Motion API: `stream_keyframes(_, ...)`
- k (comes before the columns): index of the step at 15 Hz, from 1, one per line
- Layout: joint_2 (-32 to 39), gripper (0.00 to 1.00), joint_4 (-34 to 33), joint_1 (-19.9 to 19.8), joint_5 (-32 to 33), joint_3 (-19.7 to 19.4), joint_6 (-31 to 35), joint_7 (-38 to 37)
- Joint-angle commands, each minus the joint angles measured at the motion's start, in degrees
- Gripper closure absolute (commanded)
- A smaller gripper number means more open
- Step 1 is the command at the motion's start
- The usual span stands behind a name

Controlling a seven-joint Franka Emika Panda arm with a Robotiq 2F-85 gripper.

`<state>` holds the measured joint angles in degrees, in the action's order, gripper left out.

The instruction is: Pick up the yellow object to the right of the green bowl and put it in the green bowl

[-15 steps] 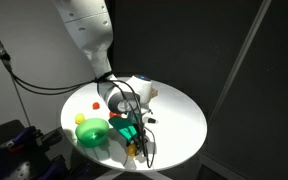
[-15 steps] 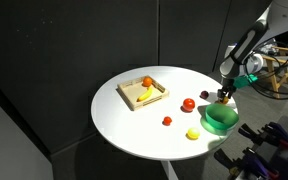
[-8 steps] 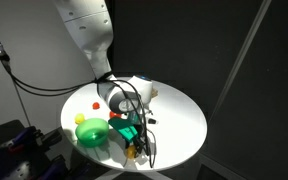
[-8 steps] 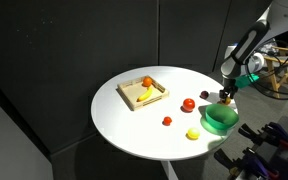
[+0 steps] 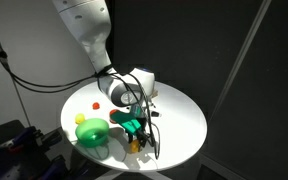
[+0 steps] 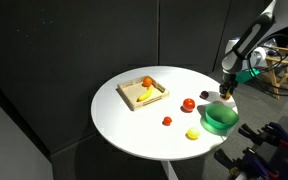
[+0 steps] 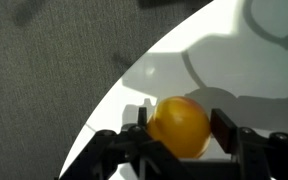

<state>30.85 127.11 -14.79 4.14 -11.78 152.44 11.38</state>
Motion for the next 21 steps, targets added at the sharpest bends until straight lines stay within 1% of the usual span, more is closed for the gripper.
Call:
stream_keyframes(1, -4.73, 0.60, 2.22, 0.85, 1.94, -0.66, -1.18, -0.88)
stream_keyframes(6, -9.73, 0.60, 4.43, 1.75, 3.02, -0.89, -2.92, -1.02)
stream_keyframes(14, -17.31, 0.60, 8.23, 2.17, 2.55, 0.19, -9.18, 0.82)
stream_keyframes(17, -19.54, 0.60, 10.09, 2.48, 2.32, 0.93, -10.02, 1.44)
stream_keyframes(21, -21.12, 0.60, 12.24, 3.68, 2.10, 2.21, -9.12, 1.55)
